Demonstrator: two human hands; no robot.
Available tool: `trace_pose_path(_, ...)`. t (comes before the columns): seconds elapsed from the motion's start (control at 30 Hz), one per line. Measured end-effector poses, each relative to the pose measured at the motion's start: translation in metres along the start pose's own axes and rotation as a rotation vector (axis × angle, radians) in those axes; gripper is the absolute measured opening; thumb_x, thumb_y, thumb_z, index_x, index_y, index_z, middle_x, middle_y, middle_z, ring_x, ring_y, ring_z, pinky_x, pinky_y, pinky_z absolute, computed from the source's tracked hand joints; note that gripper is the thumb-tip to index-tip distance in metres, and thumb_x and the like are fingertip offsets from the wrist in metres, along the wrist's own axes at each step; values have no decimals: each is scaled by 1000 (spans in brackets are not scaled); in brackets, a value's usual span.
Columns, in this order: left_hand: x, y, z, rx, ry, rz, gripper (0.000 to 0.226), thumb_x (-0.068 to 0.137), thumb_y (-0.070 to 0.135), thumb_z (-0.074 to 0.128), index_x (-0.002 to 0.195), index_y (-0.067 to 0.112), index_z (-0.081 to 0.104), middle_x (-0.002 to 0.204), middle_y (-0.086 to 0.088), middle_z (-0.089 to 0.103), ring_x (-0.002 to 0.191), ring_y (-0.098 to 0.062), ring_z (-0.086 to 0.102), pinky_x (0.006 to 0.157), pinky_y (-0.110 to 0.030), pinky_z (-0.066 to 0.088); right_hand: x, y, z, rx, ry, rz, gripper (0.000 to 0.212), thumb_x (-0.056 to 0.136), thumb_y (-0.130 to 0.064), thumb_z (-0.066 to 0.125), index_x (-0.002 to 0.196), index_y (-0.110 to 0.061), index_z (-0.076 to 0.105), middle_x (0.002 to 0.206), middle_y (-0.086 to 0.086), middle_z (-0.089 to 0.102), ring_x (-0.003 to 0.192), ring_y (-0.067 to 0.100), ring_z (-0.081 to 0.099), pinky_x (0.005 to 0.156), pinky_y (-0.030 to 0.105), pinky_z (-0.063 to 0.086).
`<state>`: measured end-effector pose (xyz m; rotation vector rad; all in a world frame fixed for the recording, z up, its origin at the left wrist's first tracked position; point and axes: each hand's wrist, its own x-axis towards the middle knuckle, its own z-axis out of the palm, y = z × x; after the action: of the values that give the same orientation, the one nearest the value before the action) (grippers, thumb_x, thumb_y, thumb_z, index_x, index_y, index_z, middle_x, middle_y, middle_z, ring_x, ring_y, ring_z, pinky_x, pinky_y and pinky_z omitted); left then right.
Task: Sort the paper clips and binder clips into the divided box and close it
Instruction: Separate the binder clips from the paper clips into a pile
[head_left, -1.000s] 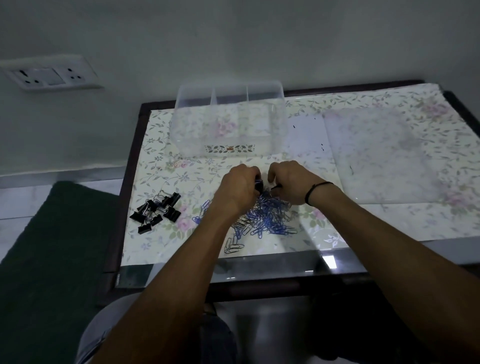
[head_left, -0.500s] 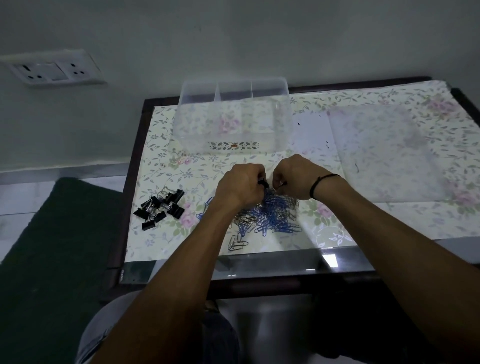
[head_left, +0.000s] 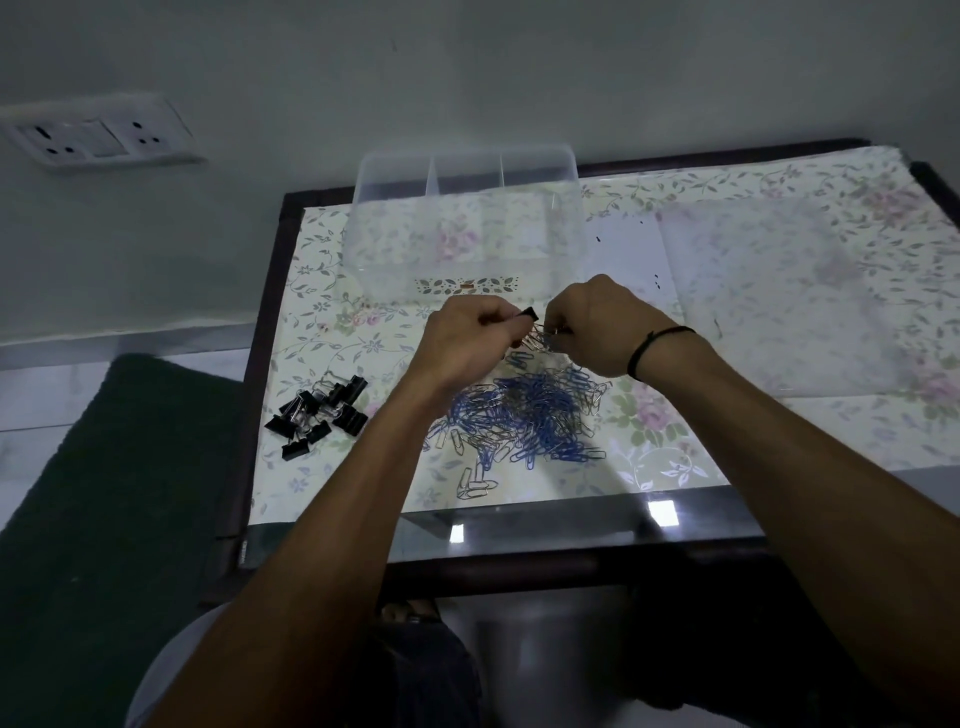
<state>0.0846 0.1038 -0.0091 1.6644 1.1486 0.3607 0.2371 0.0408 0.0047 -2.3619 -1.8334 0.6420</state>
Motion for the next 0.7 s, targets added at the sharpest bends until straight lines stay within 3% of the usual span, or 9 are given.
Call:
trace_pose_path(0.1,1,-2,-6,-28,56,6,8,88,28,75,88,22,81,83,5,77,74,-9,67,66,-26,53,-3,-3,-8,115,-25,-19,25,90,-22,68,114,-18,70,91,7,74,77,21,67,68,26,47)
trace_pose_path(0.17,3,-6,-8,-19,100,31,13,86,25,78,97,21,82,87,6,79,79,-8,71,78,-30,60,-6,-2,-16,166,-107,-29,34,89,-25,70,123,-23,66,82,-2,75,72,11,70,66,21,48)
trace_pose_path(0.3,4,-8,-11,93,130,89,20,86,29,78,104,22,81,101,7,79,95,-4,71,92,-33,58,-11,1,-21,215,-195,-4,38,87,-30,72,124,-28,64,83,-2,79,66,-2,68,83,24,54)
trace_pose_path(0.37,2,-6,-10,146,92,104,19,87,30,75,105,25,81,107,8,78,99,-4,69,90,-27,55,-11,1,-19,282,-166,16,36,86,-35,74,120,-29,67,78,-2,78,65,0,70,79,21,54)
trace_pose_path(0.5,-1,-6,-7,216,42,132,18,90,29,72,106,28,80,107,11,77,86,1,63,71,-12,44,-8,-1,-15,322,-134,40,20,88,-35,70,102,-22,76,74,0,77,64,4,72,65,15,50)
trace_pose_path(0.7,1,-5,-6,212,13,172,17,88,15,73,101,21,81,95,8,79,79,0,68,77,-22,54,-7,-4,-12,252,-132,28,19,92,-33,65,96,-19,78,73,1,76,69,7,72,68,18,53)
